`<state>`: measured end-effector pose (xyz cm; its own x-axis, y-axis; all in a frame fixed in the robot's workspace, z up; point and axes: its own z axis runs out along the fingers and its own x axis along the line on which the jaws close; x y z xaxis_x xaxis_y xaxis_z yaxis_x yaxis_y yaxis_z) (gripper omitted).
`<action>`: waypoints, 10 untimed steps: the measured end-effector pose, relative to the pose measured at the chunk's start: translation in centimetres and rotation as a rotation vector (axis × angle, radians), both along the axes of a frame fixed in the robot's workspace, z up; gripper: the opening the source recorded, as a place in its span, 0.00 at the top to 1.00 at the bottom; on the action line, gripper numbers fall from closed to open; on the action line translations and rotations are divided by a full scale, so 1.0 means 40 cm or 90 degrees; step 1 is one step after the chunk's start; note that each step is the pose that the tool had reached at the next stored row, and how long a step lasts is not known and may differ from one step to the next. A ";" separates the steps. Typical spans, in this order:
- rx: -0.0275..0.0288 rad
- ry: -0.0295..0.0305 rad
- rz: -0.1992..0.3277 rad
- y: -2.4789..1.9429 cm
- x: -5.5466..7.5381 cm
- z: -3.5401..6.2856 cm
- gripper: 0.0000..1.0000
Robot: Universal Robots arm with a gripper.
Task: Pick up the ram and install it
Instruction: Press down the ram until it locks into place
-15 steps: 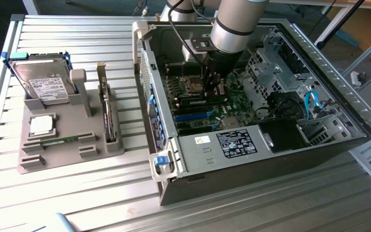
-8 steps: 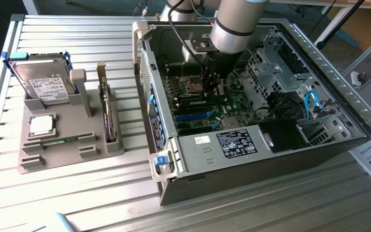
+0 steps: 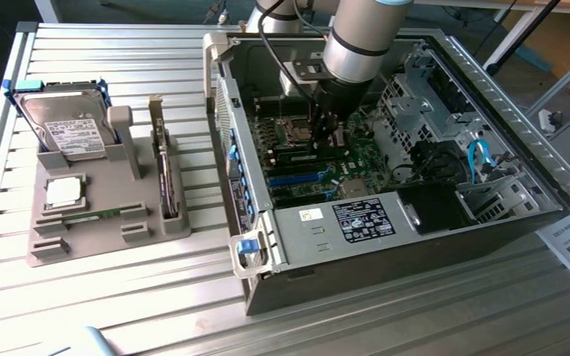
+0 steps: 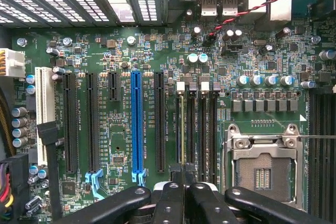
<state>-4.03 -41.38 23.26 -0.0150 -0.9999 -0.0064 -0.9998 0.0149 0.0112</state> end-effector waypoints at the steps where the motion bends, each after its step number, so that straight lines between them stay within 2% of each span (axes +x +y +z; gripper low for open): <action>1: 0.0002 -0.0001 0.000 0.000 0.000 0.000 0.90; 10: 0.0000 0.0000 0.000 0.000 0.000 0.024 0.90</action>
